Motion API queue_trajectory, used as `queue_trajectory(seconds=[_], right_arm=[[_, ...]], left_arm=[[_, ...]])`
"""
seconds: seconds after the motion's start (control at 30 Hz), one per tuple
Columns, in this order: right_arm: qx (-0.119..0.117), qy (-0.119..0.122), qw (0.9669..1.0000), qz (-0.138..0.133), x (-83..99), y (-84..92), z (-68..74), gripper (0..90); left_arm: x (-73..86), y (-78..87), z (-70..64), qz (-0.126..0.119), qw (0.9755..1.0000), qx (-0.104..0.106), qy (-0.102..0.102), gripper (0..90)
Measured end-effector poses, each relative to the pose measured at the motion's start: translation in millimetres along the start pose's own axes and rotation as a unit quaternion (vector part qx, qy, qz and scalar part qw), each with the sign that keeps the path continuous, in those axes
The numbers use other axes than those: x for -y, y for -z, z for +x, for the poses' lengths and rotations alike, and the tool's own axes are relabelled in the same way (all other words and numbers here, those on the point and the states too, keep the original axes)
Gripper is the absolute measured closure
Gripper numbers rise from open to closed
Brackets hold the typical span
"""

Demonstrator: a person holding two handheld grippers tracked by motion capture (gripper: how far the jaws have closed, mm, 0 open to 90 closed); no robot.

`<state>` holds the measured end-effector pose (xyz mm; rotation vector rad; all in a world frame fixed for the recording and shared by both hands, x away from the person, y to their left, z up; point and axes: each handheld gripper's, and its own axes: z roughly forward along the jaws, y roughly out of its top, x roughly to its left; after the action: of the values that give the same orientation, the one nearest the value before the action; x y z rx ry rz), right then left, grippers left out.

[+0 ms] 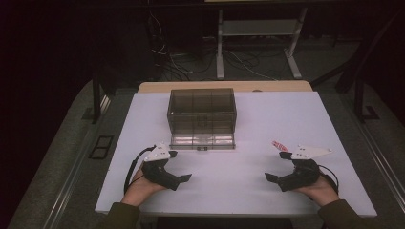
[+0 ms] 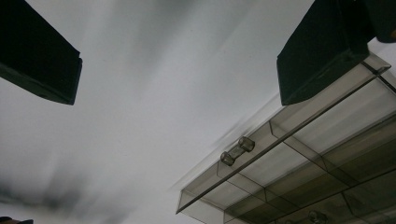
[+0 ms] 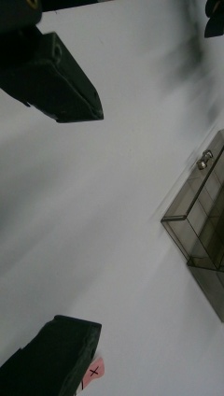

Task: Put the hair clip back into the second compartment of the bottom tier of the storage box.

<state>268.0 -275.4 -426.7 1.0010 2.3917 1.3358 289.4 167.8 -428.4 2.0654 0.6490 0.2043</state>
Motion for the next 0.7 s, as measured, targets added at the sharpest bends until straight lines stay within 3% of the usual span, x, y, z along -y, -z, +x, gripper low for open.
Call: queue_trajectory(seconds=[0.37,0.7], right_arm=[[-0.009,0.005,0.9999,0.013,-3.8,1.4,-3.1,0.2],[0.002,0.003,0.9997,0.023,-11.2,5.8,-6.7,0.3]], left_arm=[[2.6,0.8,0.0,-0.002,1.0000,0.003,0.006,0.0],[3.4,2.1,-0.4,-0.005,1.0000,0.005,0.004,0.0]])
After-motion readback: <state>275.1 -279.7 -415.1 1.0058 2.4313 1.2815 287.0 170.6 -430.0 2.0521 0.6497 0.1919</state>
